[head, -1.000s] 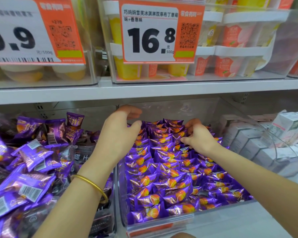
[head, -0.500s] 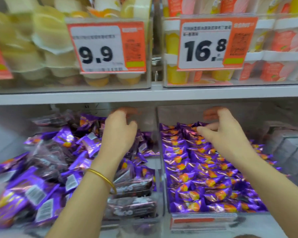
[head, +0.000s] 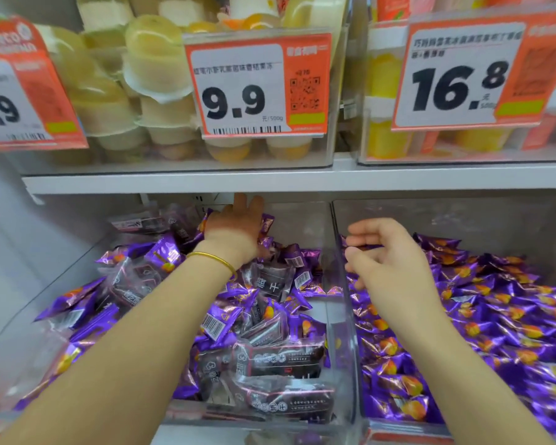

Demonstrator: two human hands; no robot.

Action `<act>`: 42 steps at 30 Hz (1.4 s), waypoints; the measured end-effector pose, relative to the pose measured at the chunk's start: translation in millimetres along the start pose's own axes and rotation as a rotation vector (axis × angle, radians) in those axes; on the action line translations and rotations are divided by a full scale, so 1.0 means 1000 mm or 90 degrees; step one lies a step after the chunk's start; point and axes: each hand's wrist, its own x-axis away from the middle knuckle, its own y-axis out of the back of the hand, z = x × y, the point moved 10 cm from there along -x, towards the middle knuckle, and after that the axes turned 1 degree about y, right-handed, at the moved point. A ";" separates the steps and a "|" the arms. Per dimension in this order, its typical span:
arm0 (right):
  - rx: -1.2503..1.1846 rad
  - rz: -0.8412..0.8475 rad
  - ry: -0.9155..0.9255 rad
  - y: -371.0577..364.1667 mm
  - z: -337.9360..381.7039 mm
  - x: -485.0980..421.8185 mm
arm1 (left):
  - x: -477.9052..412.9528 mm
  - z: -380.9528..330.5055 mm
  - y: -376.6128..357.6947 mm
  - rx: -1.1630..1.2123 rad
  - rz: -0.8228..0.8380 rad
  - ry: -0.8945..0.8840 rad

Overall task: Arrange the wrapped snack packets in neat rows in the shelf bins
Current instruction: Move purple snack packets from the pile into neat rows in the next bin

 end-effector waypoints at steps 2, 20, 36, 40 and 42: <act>0.010 -0.008 -0.002 -0.002 -0.004 -0.001 | -0.001 -0.004 -0.002 -0.005 0.000 -0.008; 0.021 -0.006 0.005 -0.006 -0.007 -0.001 | -0.010 -0.017 -0.026 0.158 0.141 -0.063; 0.002 0.145 0.158 -0.036 0.038 0.018 | 0.086 -0.022 0.053 1.039 0.002 -0.046; 0.038 0.148 0.220 -0.040 0.045 0.020 | 0.097 -0.035 0.037 1.178 0.104 -0.047; -0.008 0.126 0.215 -0.038 0.044 0.018 | 0.098 -0.039 0.038 1.192 0.120 -0.061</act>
